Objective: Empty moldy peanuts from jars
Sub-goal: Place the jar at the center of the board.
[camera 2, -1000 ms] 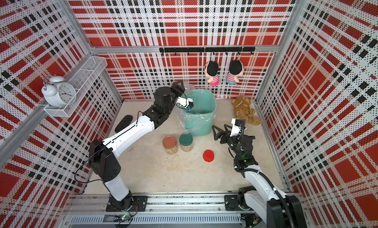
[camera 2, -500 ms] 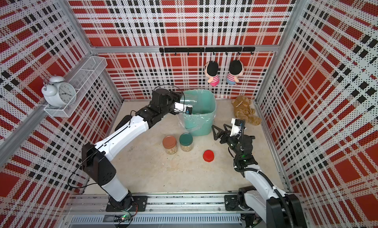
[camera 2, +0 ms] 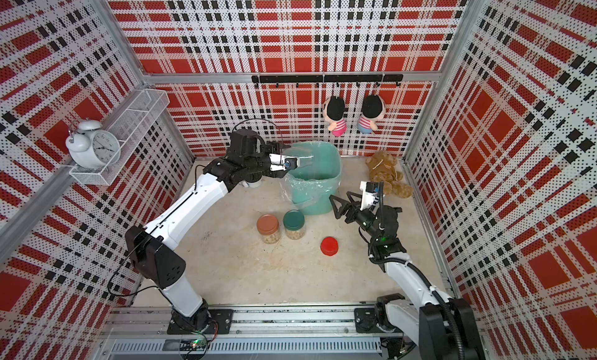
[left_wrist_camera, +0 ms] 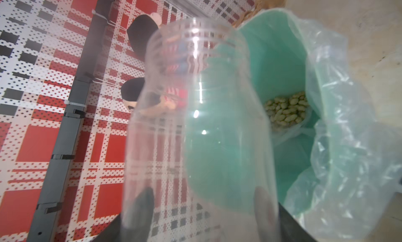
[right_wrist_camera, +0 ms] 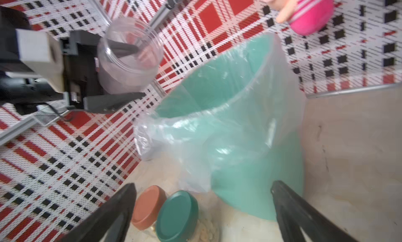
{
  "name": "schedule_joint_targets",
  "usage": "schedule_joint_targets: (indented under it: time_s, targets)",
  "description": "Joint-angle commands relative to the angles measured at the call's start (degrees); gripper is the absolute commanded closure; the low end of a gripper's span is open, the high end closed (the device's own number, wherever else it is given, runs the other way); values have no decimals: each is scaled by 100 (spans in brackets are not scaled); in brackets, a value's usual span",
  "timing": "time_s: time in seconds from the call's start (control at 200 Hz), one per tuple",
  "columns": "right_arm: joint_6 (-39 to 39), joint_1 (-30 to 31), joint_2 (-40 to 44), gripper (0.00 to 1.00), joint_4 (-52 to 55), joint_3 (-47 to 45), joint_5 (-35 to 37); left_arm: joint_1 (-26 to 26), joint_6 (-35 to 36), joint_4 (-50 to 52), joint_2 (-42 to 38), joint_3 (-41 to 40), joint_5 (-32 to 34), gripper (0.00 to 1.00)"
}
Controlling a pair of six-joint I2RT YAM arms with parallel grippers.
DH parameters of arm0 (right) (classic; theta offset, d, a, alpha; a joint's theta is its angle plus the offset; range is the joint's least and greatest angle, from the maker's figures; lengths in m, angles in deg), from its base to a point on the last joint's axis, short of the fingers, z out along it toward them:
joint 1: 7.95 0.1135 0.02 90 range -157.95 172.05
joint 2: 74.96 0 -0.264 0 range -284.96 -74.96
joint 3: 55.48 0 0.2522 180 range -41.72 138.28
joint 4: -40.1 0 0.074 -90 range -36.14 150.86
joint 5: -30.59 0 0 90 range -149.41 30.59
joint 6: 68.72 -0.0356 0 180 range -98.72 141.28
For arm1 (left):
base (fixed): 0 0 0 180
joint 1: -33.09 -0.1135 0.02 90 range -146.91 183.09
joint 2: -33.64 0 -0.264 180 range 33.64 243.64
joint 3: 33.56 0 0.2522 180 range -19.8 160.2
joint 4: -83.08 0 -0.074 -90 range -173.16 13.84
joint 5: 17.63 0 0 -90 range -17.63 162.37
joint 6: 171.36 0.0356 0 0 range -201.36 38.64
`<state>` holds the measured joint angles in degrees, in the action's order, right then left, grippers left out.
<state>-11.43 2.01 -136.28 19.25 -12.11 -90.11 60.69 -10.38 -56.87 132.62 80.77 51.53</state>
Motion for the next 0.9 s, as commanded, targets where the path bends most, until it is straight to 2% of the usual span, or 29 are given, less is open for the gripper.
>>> schedule_joint_targets:
  time_s: [0.0, 0.24, 0.426, 0.521, 0.636, 0.802, 0.892]
  targets:
    - [264, -28, -100, 2, 284, 827, -935, -59, -434, -156, -407, -243, -901, 100]
    - [367, -89, -598, 14, 1281, 2148, -1986, -120, -574, -628, -954, -1430, -1249, 100]
    - [576, -74, -1089, 27, 2093, 2815, -2586, -142, -855, -1312, -1252, -2198, -1562, 100]
    - [870, -47, -1103, 32, 2624, 2973, -2602, -237, -1064, -1765, -1392, -2526, -1708, 100]
    - [1053, 9, -1082, 33, 2865, 2994, -2716, -379, -1251, -2085, -1477, -2757, -1943, 100]
    - [1571, 335, -1315, 34, 3624, 3292, -2587, -386, -1271, -2170, -1471, -2839, -2104, 100]
    - [1627, 507, -1412, 34, 3681, 3379, -2378, -368, -1267, -2180, -1437, -2841, -2136, 100]
